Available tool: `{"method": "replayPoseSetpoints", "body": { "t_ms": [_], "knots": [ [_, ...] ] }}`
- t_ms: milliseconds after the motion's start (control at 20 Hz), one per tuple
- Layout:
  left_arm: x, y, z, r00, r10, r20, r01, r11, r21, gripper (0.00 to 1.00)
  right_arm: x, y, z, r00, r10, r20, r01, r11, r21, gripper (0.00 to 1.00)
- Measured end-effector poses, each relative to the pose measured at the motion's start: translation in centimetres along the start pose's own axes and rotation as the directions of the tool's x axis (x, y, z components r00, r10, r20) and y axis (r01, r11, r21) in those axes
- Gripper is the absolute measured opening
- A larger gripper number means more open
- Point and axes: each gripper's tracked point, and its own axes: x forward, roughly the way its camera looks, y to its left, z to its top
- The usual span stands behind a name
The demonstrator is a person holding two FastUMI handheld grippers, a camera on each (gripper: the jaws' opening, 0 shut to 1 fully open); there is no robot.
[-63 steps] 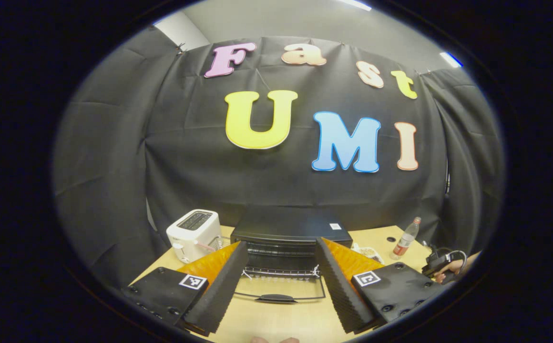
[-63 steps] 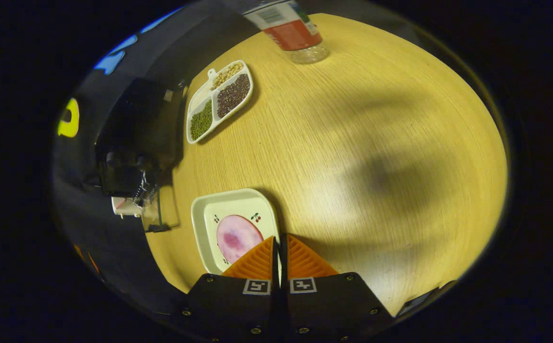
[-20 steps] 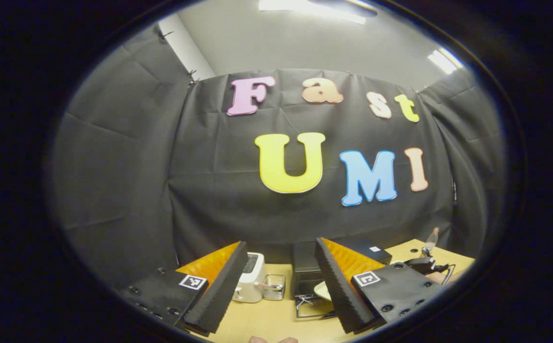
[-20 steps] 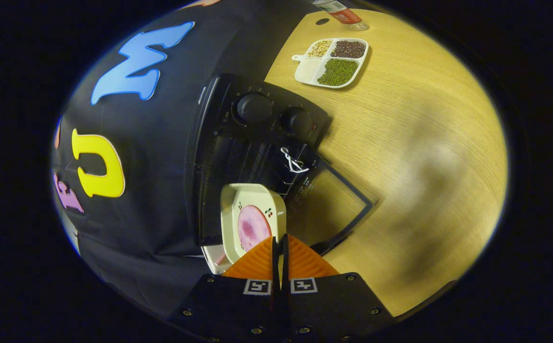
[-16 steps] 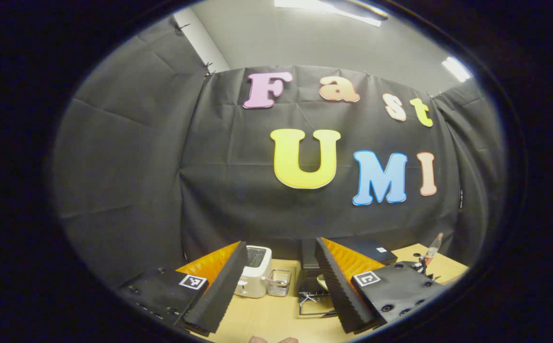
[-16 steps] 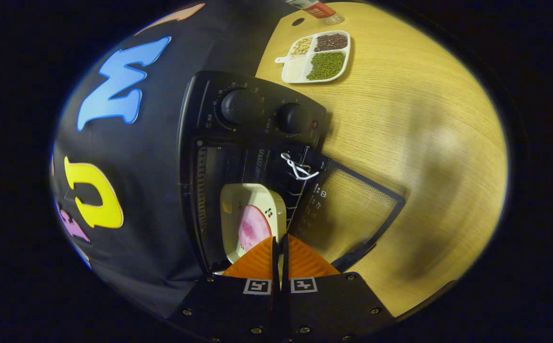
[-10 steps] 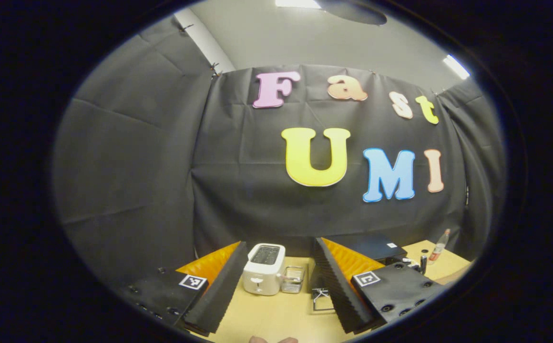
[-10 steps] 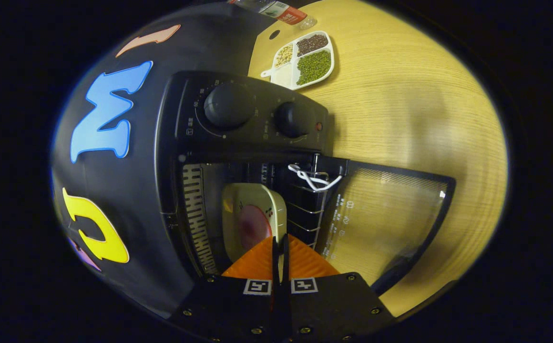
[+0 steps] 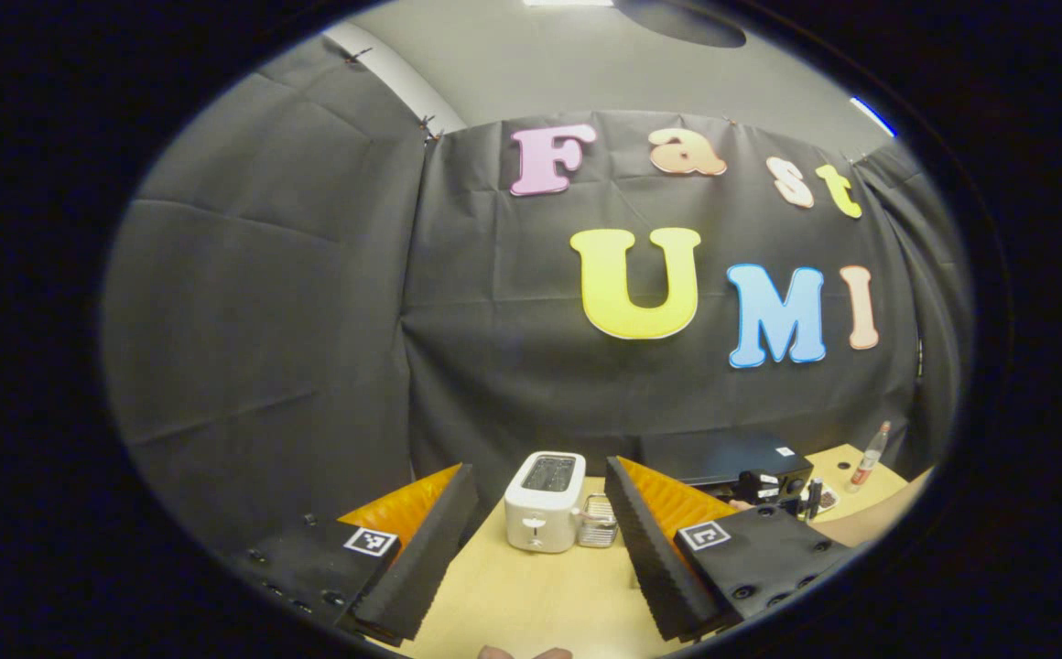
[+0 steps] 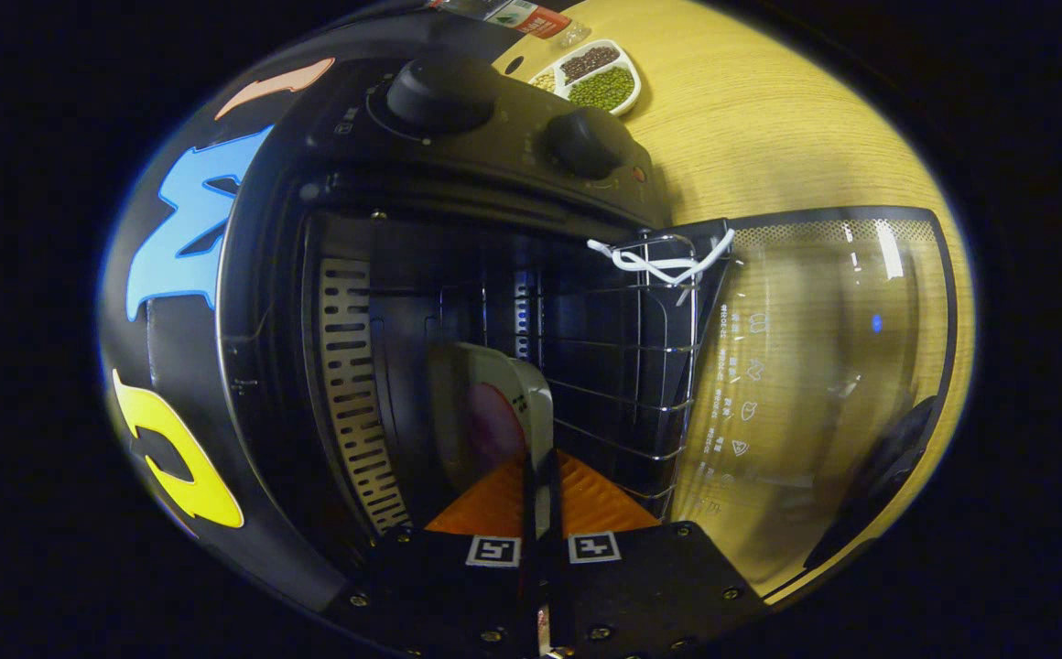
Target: Open the electric oven with the left hand, put the food in, and close the electric oven.
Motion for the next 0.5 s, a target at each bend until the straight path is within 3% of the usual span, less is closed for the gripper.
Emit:
{"method": "replayPoseSetpoints", "body": {
  "t_ms": [100, 250, 350, 500],
  "knots": [
    [0.1, -1.2, 0.0, 1.0, -0.019, 0.003, 0.019, 1.0, -0.006, 0.96, -1.1, 0.1, 0.1, 1.0, 0.008, -0.011, -0.009, 0.999, -0.033, 0.06],
    [0.7, -3.5, 0.4, 0.998, -0.064, 0.016, 0.064, 0.998, -0.008, 0.96, -3.5, 0.2, -0.2, 0.997, 0.024, -0.067, -0.036, 0.982, -0.185, 0.21],
    [1.1, -5.4, 0.3, 0.995, -0.1, 0.018, 0.1, 0.995, -0.015, 0.96, -5.8, 0.0, -0.6, 0.99, 0.041, -0.131, -0.082, 0.942, -0.325, 0.21],
    [1.3, -8.3, 0.4, 0.988, -0.152, 0.023, 0.153, 0.988, -0.03, 0.96, -10.4, -0.2, 0.8, 0.987, 0.051, -0.155, -0.126, 0.84, -0.528, 0.21]
  ]
}}
